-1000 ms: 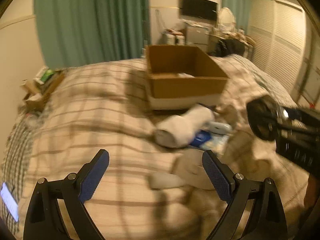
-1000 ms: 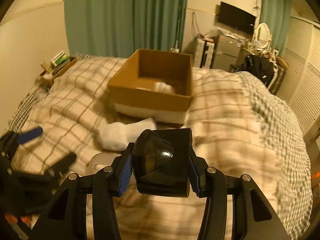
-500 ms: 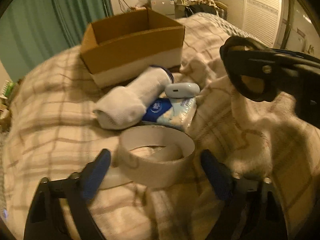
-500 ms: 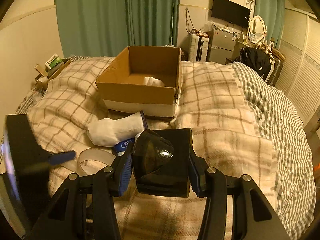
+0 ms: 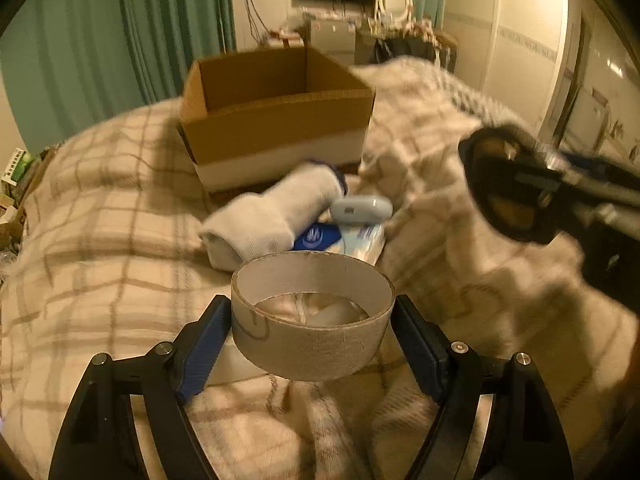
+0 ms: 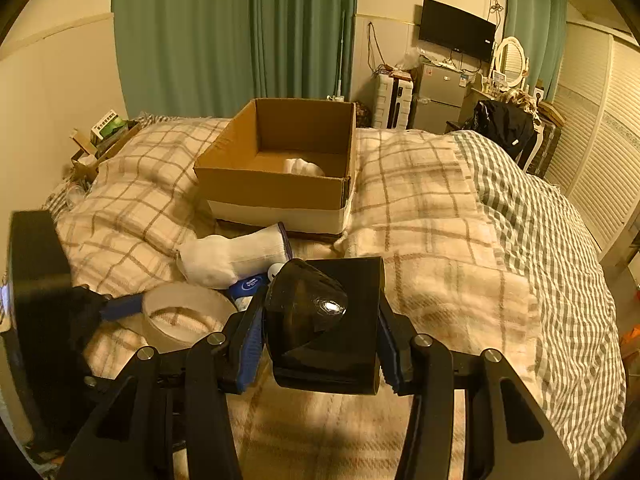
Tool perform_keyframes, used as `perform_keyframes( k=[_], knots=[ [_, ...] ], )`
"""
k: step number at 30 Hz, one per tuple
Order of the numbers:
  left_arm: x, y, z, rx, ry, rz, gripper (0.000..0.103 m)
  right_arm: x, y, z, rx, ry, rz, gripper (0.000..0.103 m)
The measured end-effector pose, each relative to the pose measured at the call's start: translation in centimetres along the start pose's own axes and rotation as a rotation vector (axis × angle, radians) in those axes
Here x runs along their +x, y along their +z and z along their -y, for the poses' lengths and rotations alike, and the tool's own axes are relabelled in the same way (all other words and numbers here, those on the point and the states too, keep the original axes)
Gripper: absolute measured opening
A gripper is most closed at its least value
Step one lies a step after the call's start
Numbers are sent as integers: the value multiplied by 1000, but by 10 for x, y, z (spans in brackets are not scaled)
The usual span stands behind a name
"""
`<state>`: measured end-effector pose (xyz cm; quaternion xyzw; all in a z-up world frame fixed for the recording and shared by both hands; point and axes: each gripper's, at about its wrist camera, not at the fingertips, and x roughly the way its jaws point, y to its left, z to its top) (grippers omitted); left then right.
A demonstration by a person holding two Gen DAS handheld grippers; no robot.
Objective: Organize objects
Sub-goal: 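Grasp the white paper tape roll with the left tool while the right tool holds the case, then carry the tape roll and black case into the box and open both tools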
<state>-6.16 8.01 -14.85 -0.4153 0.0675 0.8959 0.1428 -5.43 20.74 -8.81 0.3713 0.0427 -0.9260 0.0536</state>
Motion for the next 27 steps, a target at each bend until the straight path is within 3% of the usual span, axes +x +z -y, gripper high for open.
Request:
perform_keyframes(
  k=[7, 13, 20, 27],
  knots=[
    [-45, 16, -22, -98, -18, 104, 82, -28, 6, -7, -18, 8, 45, 48],
    [-82, 47, -33, -95, 10, 204, 82, -52, 27, -14, -57, 17, 104, 48],
    [-104, 98, -46, -65, 55, 293, 82, -66, 76, -21, -122, 15, 193, 48],
    [-92, 149, -57, -51, 88, 331, 82, -45, 139, -13, -145, 25, 231, 48]
  ],
)
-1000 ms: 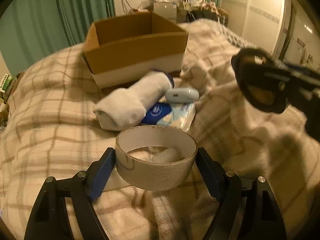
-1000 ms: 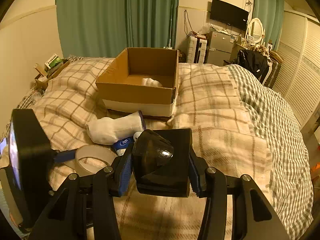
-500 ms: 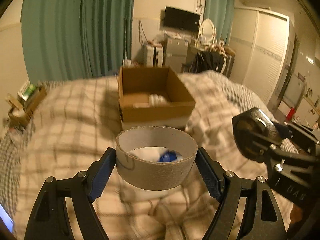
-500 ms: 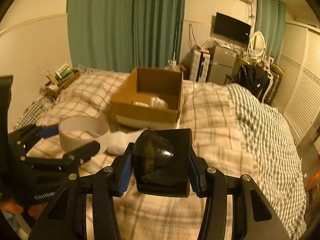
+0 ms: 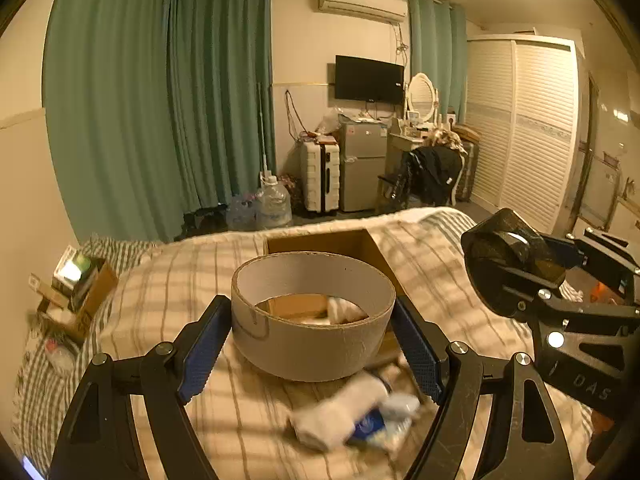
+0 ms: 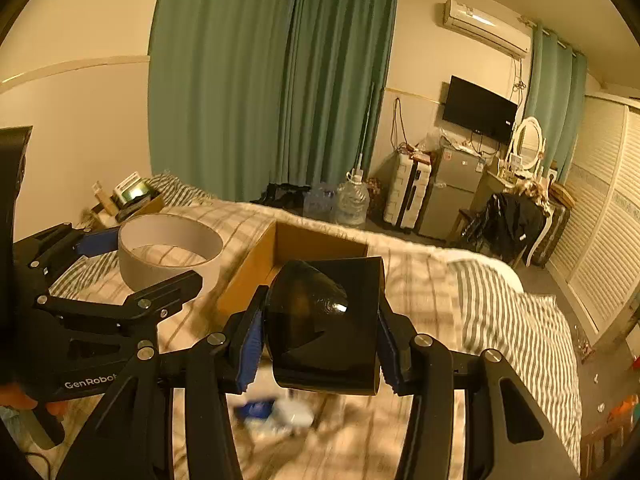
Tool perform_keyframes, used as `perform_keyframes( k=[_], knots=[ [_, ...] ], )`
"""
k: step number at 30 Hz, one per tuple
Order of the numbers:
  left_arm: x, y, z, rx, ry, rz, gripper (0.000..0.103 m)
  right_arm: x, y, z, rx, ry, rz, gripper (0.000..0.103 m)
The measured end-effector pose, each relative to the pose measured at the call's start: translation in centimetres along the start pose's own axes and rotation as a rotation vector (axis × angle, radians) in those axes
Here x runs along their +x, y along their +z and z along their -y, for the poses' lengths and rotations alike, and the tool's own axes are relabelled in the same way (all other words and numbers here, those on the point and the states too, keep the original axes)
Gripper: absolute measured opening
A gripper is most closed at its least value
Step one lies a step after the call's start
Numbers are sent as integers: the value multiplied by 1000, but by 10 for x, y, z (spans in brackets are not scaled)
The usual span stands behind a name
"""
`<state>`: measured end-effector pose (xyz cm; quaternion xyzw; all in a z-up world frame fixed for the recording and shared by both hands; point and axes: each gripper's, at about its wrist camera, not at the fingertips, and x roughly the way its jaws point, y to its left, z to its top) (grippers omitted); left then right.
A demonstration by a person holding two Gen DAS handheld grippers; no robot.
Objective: Organize objects
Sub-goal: 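Carry the tape roll and black case into the box and open both tools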
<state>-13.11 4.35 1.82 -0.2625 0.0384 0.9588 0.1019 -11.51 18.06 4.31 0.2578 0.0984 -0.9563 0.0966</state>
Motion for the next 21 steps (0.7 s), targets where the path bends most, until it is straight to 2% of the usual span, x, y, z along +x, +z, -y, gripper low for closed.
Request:
perform_keyframes(
  k=[6, 10, 15, 21],
  knots=[
    [51, 30, -7, -17, -7, -17, 82, 51, 32, 19, 7, 9, -24, 48],
    [93, 36, -10, -10, 8, -47, 82, 102, 44, 29, 2, 14, -73, 48],
    [148, 19, -20, -12, 4, -119, 82, 168, 43, 42, 34, 41, -146, 48],
    [189, -8, -12, 31, -46, -181, 82, 222, 25, 29, 21, 81, -210, 47]
  ],
)
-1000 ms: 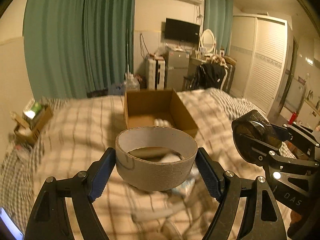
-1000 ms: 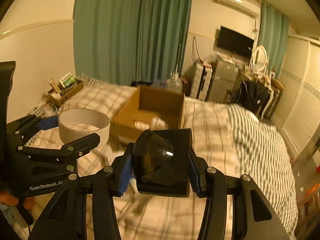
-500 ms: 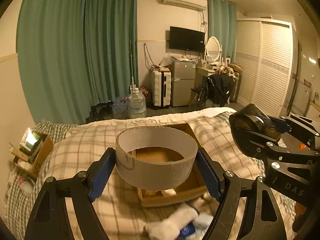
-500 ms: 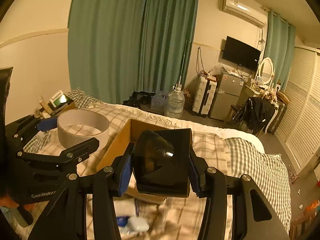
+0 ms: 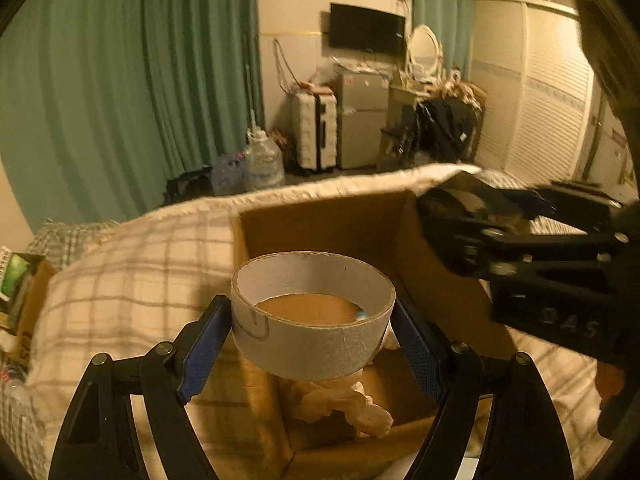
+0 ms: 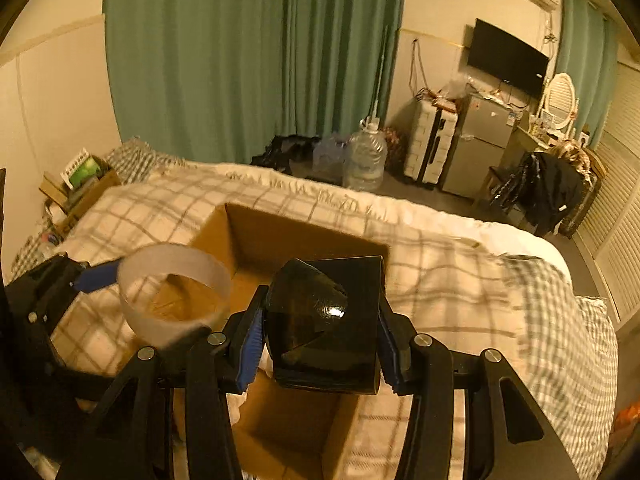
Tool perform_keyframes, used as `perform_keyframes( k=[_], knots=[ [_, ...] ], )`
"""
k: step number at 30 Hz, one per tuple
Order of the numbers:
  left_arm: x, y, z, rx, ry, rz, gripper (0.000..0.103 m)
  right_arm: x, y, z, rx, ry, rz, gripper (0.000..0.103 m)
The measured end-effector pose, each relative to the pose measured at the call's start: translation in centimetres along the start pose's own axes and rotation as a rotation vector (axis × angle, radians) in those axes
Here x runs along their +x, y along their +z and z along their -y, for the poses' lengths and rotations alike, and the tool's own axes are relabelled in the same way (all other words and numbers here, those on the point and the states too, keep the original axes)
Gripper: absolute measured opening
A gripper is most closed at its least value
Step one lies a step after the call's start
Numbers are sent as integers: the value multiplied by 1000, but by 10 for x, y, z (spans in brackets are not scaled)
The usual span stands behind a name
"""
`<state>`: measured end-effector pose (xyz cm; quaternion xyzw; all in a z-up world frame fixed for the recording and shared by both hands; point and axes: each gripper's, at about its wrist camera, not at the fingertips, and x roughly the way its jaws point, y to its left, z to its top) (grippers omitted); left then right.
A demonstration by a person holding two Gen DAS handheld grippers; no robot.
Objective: Organize objects
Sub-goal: 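Carry the tape roll and black case into the box and open both tools, then withdraw both tools from the box toward the remaining items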
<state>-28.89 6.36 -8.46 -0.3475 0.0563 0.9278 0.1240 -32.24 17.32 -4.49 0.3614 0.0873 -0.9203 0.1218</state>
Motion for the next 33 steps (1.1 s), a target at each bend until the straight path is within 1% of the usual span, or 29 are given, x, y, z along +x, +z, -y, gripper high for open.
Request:
perform_keyframes(
  k=[2, 5, 6, 7, 8, 9, 11, 13, 16, 18, 21, 23, 25, 28, 30, 33],
  knots=[
    [10, -4, 2, -3, -20, -13, 83, 10, -4, -1, -2, 10, -6, 47],
    [11, -8, 1, -13, -54, -3, 85, 18, -7, -2, -13, 15, 24, 49],
    [9, -9, 0, -19, -63, 5, 85, 21, -7, -3, -19, 21, 22, 54],
    [7, -10, -1, -25, -68, 4, 86, 21, -8, -3, -22, 14, 25, 62],
    [4, -11, -2, -30, -69, 0, 89, 18, -9, -2, -22, 0, 31, 80],
    [-1, -10, -2, -36, -60, -5, 95, 10, -10, -1, -17, -19, 46, 82],
    [-14, -11, -5, -55, -43, -1, 99, -5, -10, 4, 6, -15, 58, 82],
    [-30, -11, -8, -76, -38, -2, 99, -26, -9, 10, 42, -10, 67, 82],
    [-59, -13, -13, -90, -31, -5, 99, -67, -11, 17, 70, -36, 81, 82],
    [-83, -14, -13, -82, -21, 5, 99, -99, -14, 18, 70, -52, 92, 82],
    [-116, -18, -14, -81, 14, 20, 99, -138, -22, 15, 58, -62, 108, 82],
    [-139, -24, -15, -104, 26, 32, 99, -166, -31, 11, 44, -52, 118, 82],
    [-153, -31, -14, -128, 29, 33, 99, -193, -44, 1, 14, -32, 133, 82],
    [-163, -45, -13, -140, 41, 31, 99, -217, -65, -15, -23, -49, 149, 82],
    [-169, -58, -8, -143, 41, 36, 99, -225, -82, -26, -39, -68, 153, 82],
    [-168, -80, -1, -152, 44, 29, 99, -220, -102, -37, -38, -75, 136, 82]
  ],
)
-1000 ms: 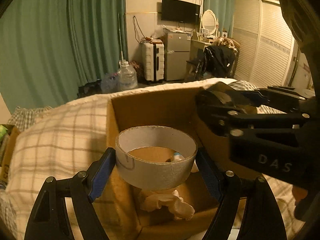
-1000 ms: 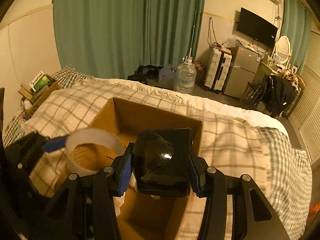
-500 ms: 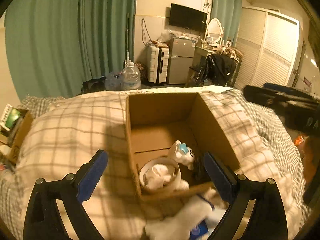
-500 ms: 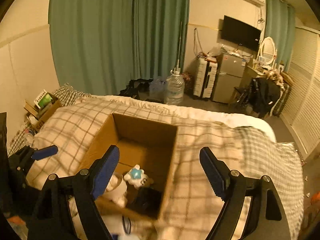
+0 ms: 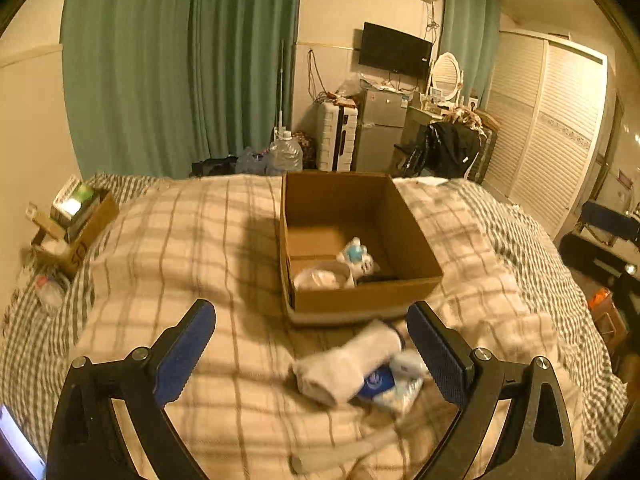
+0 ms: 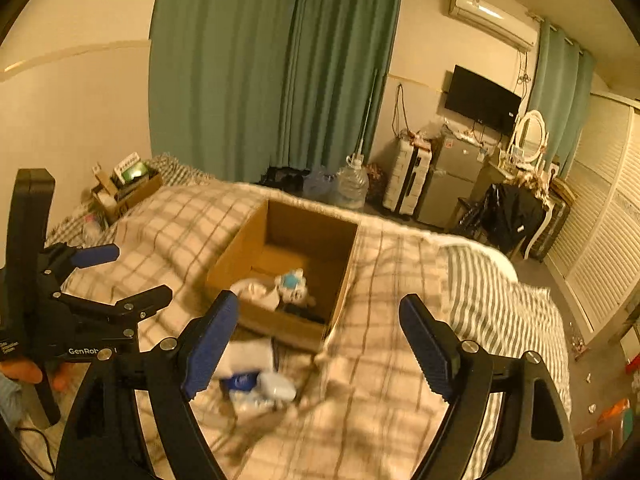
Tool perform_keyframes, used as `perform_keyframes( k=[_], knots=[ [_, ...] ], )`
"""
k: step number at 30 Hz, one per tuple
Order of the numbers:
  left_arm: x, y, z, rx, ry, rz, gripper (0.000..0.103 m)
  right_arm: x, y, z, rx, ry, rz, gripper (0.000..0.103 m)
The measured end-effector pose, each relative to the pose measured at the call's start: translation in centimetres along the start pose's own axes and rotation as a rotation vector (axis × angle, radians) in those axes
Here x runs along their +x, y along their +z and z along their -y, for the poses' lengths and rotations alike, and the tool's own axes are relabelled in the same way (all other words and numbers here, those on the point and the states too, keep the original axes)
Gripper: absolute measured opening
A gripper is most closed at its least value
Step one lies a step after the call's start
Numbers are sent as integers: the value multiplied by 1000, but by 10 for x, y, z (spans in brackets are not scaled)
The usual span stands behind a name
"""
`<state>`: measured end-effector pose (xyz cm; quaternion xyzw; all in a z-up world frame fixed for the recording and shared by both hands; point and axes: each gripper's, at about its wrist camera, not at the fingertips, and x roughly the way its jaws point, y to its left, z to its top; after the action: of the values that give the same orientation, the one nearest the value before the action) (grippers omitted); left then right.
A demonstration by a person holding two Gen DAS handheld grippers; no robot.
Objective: Organize objects
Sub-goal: 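Withdraw both tools from the box toward the remaining items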
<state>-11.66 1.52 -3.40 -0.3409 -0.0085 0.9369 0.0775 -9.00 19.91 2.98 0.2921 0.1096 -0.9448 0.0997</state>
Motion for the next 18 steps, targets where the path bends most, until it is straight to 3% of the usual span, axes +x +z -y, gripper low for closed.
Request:
perform_keyframes(
  k=[9, 15, 18],
  knots=[
    [64, -61, 8, 23, 56, -146, 99, 65, -59, -10, 66, 5, -108, 82],
    [114, -70, 10, 31, 80, -284, 99, 110, -77, 4, 134, -12, -158, 82],
    [137, -72, 16, 42, 43, -323, 98, 124, -83, 7, 152, 8, -182, 82]
  ],
)
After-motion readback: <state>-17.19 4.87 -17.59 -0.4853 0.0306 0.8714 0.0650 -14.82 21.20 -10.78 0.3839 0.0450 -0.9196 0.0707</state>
